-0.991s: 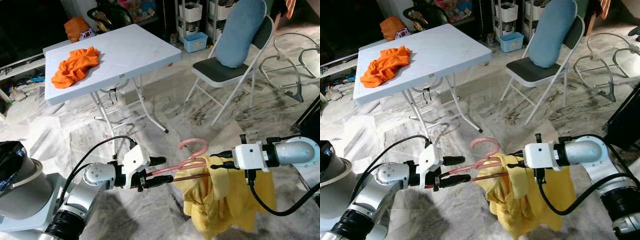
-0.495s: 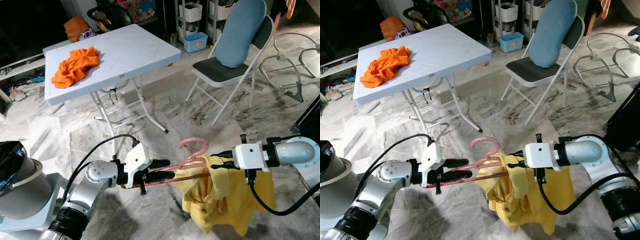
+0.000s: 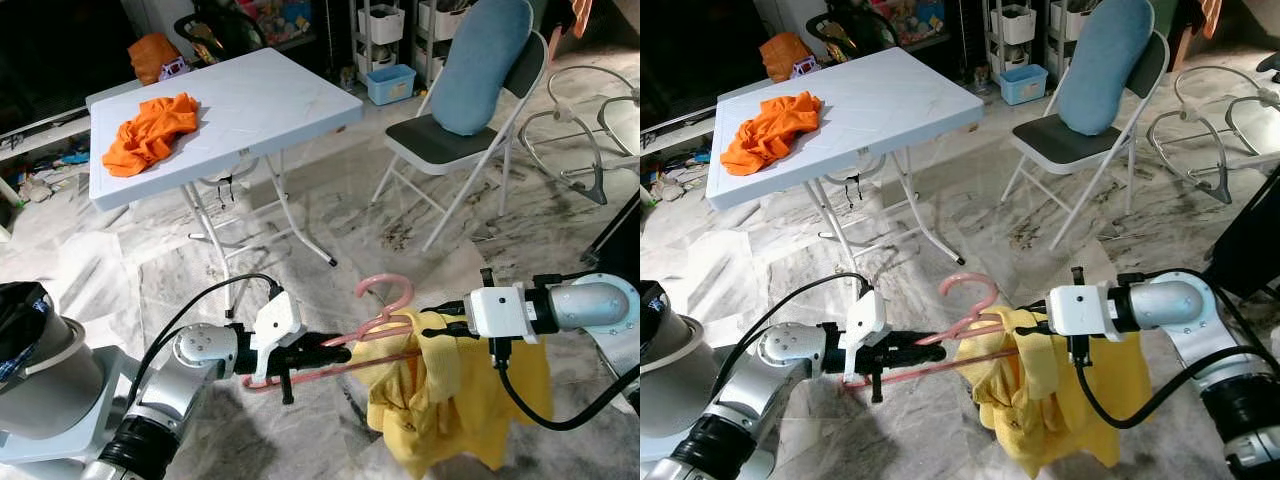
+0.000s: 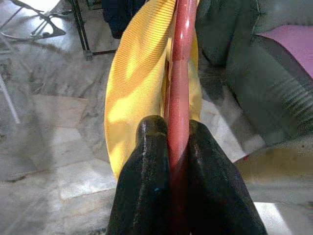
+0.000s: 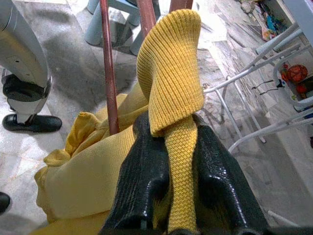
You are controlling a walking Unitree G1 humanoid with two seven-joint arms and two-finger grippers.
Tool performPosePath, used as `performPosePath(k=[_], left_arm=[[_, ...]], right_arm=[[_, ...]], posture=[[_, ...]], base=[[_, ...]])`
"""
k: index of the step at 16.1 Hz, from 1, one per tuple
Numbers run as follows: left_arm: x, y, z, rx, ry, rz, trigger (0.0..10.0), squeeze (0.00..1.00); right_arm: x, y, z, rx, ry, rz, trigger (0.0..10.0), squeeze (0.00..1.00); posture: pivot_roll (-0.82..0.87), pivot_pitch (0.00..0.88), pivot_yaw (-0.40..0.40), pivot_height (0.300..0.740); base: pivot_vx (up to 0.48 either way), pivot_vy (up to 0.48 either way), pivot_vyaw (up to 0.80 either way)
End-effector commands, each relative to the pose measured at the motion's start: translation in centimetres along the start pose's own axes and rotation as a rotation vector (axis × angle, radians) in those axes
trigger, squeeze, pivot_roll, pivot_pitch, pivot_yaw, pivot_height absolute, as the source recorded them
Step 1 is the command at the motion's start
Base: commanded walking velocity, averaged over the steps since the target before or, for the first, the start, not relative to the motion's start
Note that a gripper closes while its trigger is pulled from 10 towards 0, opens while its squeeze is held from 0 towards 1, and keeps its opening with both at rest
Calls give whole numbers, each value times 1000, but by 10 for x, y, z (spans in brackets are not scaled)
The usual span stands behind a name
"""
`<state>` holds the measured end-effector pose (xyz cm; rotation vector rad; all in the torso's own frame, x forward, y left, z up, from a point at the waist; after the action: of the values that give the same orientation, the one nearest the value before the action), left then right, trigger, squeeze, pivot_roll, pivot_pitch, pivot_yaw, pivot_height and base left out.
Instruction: Hang hanger
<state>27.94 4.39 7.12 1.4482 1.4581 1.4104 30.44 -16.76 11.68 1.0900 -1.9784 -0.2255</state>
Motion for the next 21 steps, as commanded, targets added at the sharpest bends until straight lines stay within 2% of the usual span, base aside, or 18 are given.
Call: performPosePath(k=[1, 3, 5, 6, 8, 9, 11, 14, 15, 18, 20, 21], left_arm=[[3, -1, 2, 17, 13, 2, 0, 0], [3, -1, 2, 20, 13, -2, 0, 0], [2, 3, 5, 22, 30, -20, 0, 0], [2, 4, 7, 29, 43, -36, 0, 0], [2, 5, 9, 36, 62, -52, 0, 0], [5, 10, 16, 57, 119, -110, 0, 0], [6, 10, 17, 61, 129, -118, 0, 0], [7, -1, 12, 84, 172, -137, 0, 0], [6, -3, 12, 92, 191, -149, 0, 0], [6, -7, 15, 100, 245, -163, 0, 0], [10, -14, 25, 111, 312, -165, 0, 0], [17, -13, 34, 117, 375, -192, 0, 0]], right_arm=[[-3, 13, -12, 49, -33, -50, 10000, 0], [-4, 14, -15, 48, -41, -54, 10000, 0], [-5, 14, -17, -20, -47, -66, 10000, 0], [-6, 12, -18, -74, -44, -69, 10000, 1000], [-7, 13, -20, -83, -49, -76, 10000, 1000], [-8, 11, -26, -59, -78, -63, 10000, 1000], [-8, 11, -26, -58, -79, -61, 10000, 1000], [-8, 7, -62, -24, -275, -35, 10000, 1000], [-9, 7, -68, -32, -311, -37, 10000, 1000], [-11, 10, -73, -32, -345, -50, 10000, 1000], [-11, 10, -78, -46, -396, -57, 10000, 1000], [-13, 9, -77, -67, -426, -59, 10000, 1000]], posture=[[-182, 0, 146, 740], [-182, 0, 146, 740], [-182, 0, 146, 740], [-182, 0, 146, 740], [-181, 0, 141, 740], [-181, 0, 138, 740], [-181, 0, 135, 740], [-175, 0, 122, 740], [-174, 0, 118, 740], [-174, 0, 116, 740], [-174, 0, 116, 740], [-174, 0, 116, 740]], base=[[0, 0, 0], [0, 0, 0], [0, 0, 0], [0, 0, 0], [0, 0, 0], [0, 0, 0], [0, 0, 0], [0, 0, 0], [0, 0, 0], [0, 0, 0], [0, 0, 0], [0, 0, 0]])
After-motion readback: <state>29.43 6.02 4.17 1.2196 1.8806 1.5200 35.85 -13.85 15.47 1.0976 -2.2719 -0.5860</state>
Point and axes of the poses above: a point about 5 cm out from each wrist's last joint towards the gripper, its own x axis pointing back from the gripper into the wrist, its own y axis along the axis of the wrist's last joint, z = x × y, the point moved 6 cm from there along -x, pointing out of the wrist towards the gripper, and after that the axes turned 13 degrees about x, right-handed, at the moved point
